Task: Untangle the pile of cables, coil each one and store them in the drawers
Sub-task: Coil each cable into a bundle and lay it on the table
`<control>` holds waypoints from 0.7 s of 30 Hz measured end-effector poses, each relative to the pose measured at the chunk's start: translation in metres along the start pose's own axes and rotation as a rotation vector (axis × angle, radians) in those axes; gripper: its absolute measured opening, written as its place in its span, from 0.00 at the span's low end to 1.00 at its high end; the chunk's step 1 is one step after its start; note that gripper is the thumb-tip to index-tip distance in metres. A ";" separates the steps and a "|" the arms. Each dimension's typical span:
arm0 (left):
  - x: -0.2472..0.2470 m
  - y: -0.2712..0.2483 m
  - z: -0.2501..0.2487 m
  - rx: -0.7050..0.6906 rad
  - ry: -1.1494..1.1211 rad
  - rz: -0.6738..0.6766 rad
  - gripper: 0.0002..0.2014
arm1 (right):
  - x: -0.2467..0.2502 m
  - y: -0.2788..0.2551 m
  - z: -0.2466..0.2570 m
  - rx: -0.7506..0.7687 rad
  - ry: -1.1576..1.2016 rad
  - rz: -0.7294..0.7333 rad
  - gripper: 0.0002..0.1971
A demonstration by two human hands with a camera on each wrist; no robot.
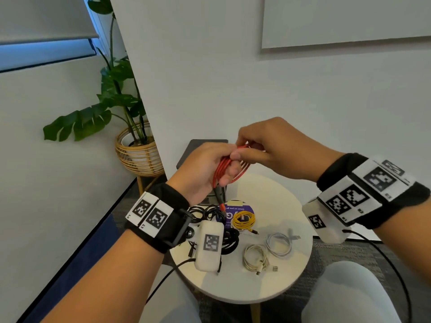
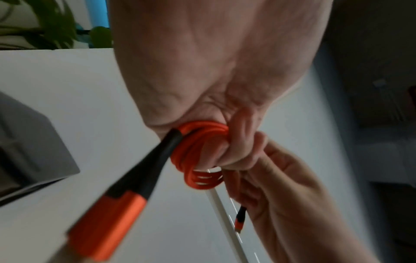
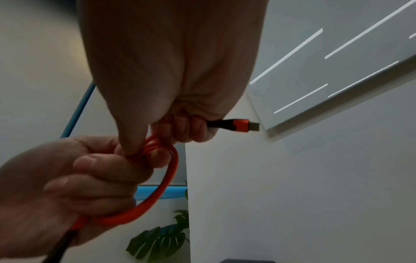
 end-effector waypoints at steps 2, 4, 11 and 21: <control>0.004 -0.001 0.009 0.009 -0.036 -0.058 0.15 | -0.005 -0.003 -0.005 -0.013 -0.035 -0.028 0.20; 0.004 0.000 0.015 0.012 -0.074 -0.079 0.14 | -0.011 -0.005 -0.009 -0.048 -0.009 -0.045 0.24; 0.005 -0.002 0.023 0.027 -0.107 -0.103 0.09 | -0.014 -0.016 -0.032 -0.181 0.200 0.225 0.14; 0.006 0.002 0.020 -0.091 -0.204 -0.243 0.07 | -0.042 -0.028 -0.046 -0.392 0.763 -0.083 0.09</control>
Point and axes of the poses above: each hand's wrist, its own y-axis towards the middle knuckle, its own x-axis out of the back of the hand, z = x × y, the point moved 7 cm from there along y, towards the middle knuckle
